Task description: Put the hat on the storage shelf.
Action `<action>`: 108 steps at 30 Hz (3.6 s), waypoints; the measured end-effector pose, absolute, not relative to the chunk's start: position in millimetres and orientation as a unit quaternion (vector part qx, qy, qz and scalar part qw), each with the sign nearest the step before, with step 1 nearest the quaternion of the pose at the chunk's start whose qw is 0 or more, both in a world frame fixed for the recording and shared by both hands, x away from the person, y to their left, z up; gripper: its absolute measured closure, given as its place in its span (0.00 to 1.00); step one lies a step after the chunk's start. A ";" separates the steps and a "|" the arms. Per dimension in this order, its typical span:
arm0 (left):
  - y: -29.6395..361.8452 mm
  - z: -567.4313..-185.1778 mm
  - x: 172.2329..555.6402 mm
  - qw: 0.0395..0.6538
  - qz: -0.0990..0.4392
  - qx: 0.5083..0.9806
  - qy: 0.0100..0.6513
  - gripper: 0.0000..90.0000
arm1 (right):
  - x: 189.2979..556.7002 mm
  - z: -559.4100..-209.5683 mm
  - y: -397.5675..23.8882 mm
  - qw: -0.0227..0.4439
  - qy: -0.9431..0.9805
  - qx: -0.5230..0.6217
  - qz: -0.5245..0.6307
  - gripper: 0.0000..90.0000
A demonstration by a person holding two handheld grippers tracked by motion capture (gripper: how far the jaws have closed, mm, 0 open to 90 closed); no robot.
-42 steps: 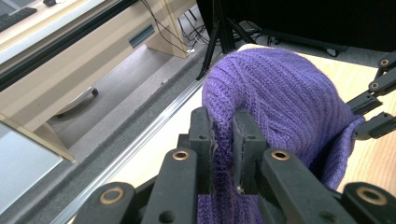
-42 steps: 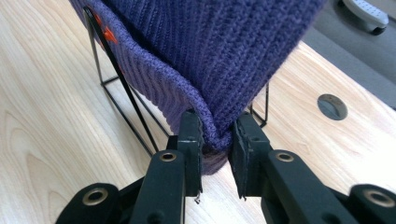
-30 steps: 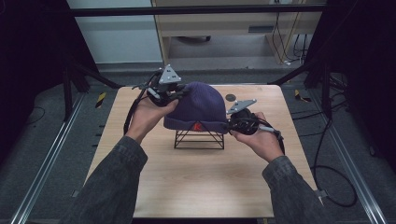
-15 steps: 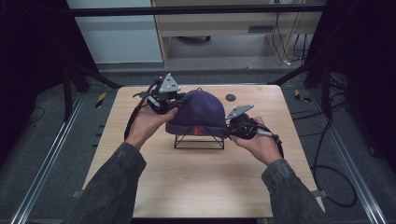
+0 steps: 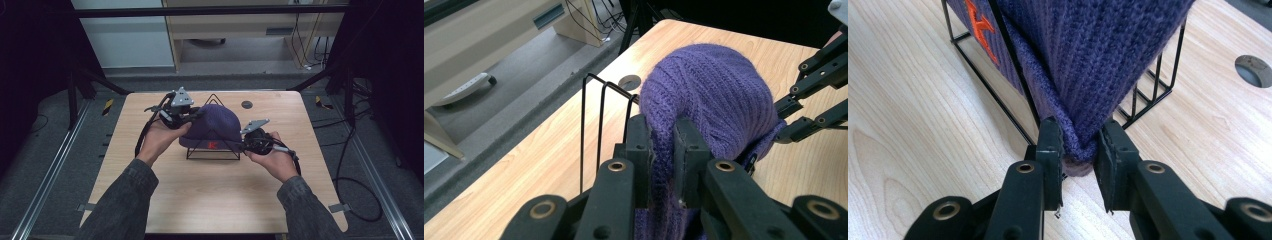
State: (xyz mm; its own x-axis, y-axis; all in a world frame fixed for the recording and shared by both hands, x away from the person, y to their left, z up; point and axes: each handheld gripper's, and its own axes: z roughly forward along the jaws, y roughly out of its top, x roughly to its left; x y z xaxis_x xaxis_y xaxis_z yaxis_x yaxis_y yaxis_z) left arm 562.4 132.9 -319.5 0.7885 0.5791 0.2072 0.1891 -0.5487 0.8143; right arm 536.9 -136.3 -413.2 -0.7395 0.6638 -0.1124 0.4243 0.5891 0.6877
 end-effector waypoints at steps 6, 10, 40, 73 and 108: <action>132.3 -319.2 561.4 0.419 0.236 0.847 0.226 0.88 | 536.5 -412.9 -137.1 0.182 0.873 0.312 0.329 0.82; 134.6 -323.3 561.8 0.420 0.233 0.847 0.228 0.88 | 535.7 -414.3 -136.8 0.181 0.873 0.313 0.328 0.82; 138.7 -351.7 561.0 0.419 0.215 0.849 0.240 0.88 | 542.8 -439.7 -136.1 0.168 0.877 0.326 0.311 0.82; 144.3 -362.6 559.6 0.418 0.210 0.849 0.245 0.87 | 543.2 -444.1 -136.4 0.157 0.884 0.323 0.299 0.86; 150.6 -367.4 550.4 0.426 0.212 0.843 0.251 0.73 | 536.2 -445.8 -140.9 0.161 0.881 0.329 0.300 0.77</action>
State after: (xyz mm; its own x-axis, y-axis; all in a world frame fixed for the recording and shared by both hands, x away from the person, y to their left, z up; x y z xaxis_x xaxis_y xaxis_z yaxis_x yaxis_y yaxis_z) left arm 550.4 150.6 -367.4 0.7840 0.6037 0.1441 0.2414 -0.5105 0.8253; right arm 536.2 -140.9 -445.8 -0.7320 0.6757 -0.0871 0.4820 0.6040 0.6348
